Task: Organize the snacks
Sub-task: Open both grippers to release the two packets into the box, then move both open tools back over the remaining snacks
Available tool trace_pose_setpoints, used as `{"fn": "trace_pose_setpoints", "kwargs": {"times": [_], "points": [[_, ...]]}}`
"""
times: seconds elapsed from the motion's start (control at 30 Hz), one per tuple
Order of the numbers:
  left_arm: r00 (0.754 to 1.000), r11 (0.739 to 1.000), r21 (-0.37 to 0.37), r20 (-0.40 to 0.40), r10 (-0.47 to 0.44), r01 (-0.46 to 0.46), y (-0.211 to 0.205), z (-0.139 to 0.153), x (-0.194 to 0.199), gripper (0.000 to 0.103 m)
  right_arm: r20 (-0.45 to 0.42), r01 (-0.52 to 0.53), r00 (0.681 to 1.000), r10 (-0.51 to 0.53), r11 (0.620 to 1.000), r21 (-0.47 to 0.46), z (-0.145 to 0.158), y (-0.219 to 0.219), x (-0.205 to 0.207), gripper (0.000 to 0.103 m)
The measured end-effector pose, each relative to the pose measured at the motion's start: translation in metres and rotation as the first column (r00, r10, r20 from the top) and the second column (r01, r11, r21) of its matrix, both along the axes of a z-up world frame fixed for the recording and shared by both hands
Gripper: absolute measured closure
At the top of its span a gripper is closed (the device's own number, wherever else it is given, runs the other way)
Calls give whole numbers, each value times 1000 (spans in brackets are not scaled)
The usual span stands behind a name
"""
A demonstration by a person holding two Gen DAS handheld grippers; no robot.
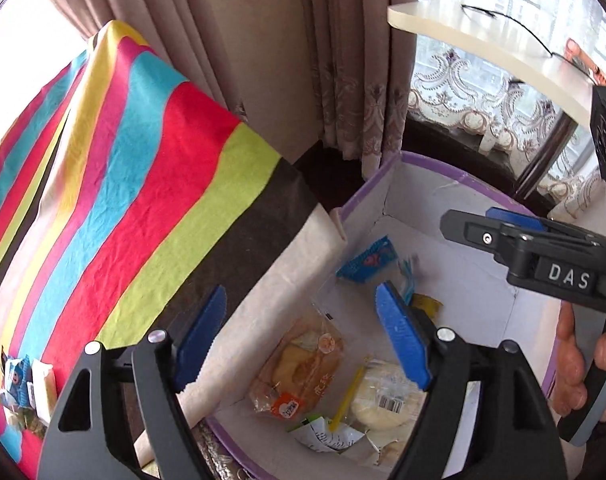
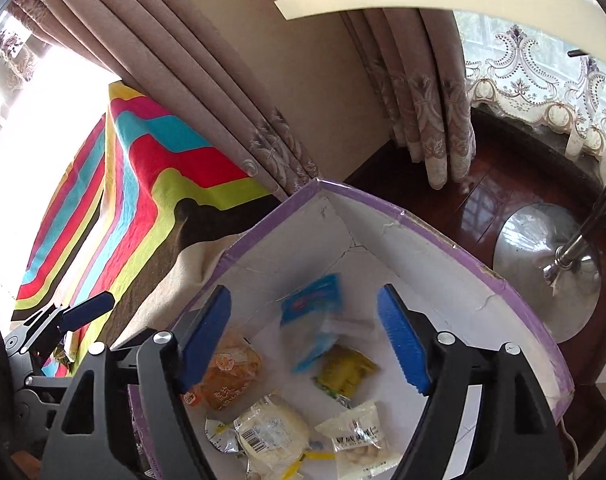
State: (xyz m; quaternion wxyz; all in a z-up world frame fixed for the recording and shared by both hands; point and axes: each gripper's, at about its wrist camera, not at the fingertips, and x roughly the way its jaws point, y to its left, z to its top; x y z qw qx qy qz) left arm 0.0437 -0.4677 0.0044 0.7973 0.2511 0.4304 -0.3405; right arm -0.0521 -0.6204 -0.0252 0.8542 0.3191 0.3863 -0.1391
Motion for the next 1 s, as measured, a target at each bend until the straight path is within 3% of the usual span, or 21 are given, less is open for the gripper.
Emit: {"fn": "trace_pose_setpoints", "kwargs": {"times": [0.1,0.27,0.4,0.67,0.73,0.83,1.0], "points": [[999,999,-29,26,27,-26,10,8,1,25,-2,0,1000,0,999,-35,7,6,-1,19],[990,997,-70,135,38,-28,27,26,-8,21,4,8,1000,-7,990,-140,29,25,-3,15],[983,995,-95,176,57,-40,45,39,-10,20,2,41,999,-42,960,-276,49,51,-2,15],[963,977,-157,207,173,-142,101,57,-1,20,32,38,999,-26,896,-442,77,107,11,15],[955,968,-182,213,209,-171,116,62,3,20,43,11,999,8,906,-423,83,118,15,15],[937,950,-215,220,272,-225,140,68,10,20,74,-32,996,59,947,-320,88,131,21,15],[900,910,-262,214,381,-323,182,75,24,20,118,-40,990,73,963,-265,96,160,36,15]]}}
